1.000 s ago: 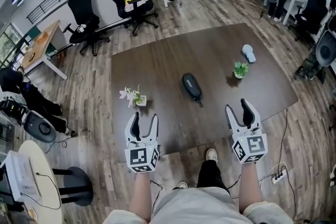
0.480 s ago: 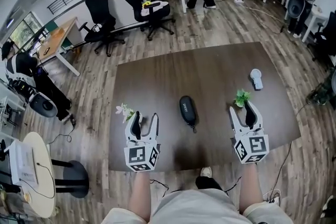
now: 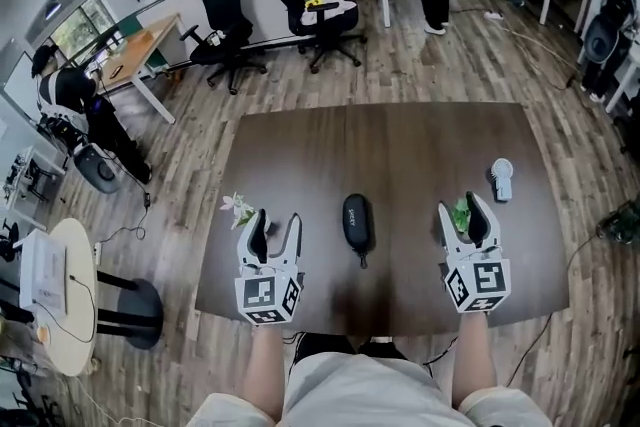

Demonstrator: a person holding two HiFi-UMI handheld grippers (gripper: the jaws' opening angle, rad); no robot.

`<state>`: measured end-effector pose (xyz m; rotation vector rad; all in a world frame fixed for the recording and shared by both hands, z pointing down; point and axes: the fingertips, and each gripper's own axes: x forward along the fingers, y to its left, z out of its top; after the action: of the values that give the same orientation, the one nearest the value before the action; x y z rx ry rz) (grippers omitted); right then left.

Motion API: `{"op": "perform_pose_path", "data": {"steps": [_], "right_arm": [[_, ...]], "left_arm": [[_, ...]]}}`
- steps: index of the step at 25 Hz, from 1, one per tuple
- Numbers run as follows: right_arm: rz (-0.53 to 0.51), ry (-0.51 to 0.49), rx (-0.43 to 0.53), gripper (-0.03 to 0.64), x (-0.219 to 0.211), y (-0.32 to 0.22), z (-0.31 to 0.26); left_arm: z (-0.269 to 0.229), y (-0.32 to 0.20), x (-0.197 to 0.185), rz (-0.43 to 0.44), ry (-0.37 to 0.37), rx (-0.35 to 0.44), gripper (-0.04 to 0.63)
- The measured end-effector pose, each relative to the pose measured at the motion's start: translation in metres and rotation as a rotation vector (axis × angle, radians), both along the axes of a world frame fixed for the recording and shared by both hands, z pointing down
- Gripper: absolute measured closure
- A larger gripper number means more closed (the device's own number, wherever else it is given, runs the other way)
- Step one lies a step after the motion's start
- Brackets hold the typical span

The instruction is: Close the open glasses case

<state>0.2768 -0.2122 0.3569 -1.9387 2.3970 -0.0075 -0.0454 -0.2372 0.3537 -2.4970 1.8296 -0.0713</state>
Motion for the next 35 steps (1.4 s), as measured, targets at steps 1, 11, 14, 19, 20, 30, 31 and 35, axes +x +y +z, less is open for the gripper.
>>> {"op": "perform_pose_path", "data": {"steps": [1,11,14,19,20,30,31,35], "right_arm": [[-0.009,-0.003,0.0,0.391,-0.001,-0.004,0.001],[-0.05,0.041,0.047,0.391,-0.016,-0.026,-0.002],[-0.044,0.072,0.069,0.391,-0.026,-0.033,-0.006],[-0.01,0.138,0.06,0.391,-0.028,-0.044,-0.007],[-0.009,0.141,0.057,0.391,-0.028,-0.045,-0.007],[-0.017,0.177,0.018,0.391,-0.036,-0.056,0.004],[-0.023,0.182,0.014,0.391,-0.038,-0.056,0.005],[-0.068,0.217,-0.012,0.394,-0.06,-0.053,0.019]], "left_arm": [[0.0,0.0,-0.001,-0.009,-0.004,0.001,0.33],[0.006,-0.011,-0.01,-0.025,0.013,0.048,0.33],[0.009,-0.021,-0.017,-0.006,0.025,0.067,0.331],[0.019,-0.04,-0.017,0.022,-0.006,0.062,0.331],[0.021,-0.043,-0.018,0.022,-0.002,0.058,0.331],[0.033,-0.057,-0.019,0.025,0.009,0.025,0.331],[0.034,-0.056,-0.019,0.025,0.009,0.022,0.331],[0.04,-0.052,-0.02,0.032,-0.007,0.009,0.331]]}}
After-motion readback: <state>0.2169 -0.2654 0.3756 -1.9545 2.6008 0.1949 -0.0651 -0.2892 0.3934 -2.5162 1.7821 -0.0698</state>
